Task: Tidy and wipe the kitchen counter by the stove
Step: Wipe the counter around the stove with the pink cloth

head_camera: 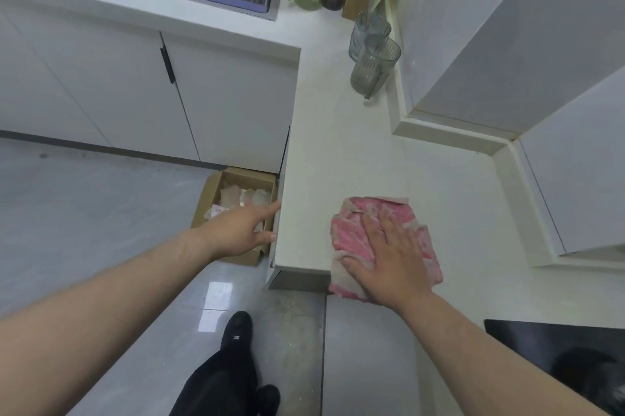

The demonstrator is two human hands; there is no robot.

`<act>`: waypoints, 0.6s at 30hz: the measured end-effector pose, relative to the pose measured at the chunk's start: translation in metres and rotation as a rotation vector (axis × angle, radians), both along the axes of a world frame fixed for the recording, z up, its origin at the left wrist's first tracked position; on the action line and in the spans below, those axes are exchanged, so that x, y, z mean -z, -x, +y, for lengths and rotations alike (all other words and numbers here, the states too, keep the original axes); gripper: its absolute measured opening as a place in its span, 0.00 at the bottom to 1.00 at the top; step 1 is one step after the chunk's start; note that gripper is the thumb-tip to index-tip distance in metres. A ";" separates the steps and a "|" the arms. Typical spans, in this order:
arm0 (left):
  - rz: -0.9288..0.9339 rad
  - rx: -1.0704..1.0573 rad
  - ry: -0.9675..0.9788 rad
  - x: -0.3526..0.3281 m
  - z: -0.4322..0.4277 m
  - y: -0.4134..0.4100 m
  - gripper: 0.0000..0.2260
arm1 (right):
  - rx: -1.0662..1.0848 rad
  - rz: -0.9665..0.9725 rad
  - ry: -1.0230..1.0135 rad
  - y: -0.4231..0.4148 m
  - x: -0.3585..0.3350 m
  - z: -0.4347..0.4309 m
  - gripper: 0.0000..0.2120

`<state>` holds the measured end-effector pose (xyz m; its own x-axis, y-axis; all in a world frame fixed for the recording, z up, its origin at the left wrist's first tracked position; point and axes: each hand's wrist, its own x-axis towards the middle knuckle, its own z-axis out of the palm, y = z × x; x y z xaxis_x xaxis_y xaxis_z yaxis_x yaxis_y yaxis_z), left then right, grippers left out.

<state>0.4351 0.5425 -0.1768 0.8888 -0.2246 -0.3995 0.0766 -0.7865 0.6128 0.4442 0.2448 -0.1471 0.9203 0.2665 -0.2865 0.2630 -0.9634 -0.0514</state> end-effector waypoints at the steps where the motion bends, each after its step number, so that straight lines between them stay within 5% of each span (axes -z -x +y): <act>1: -0.006 0.005 -0.001 0.000 0.001 -0.001 0.31 | 0.007 -0.011 0.006 0.000 0.001 0.000 0.46; 18: 0.077 -0.087 0.137 0.016 0.006 -0.007 0.39 | -0.063 -0.029 -0.069 -0.053 0.007 0.096 0.43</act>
<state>0.4424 0.5490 -0.1932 0.8755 -0.2051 -0.4376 0.1914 -0.6843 0.7036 0.4975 0.3408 -0.1540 0.9086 0.3426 -0.2388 0.3257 -0.9393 -0.1081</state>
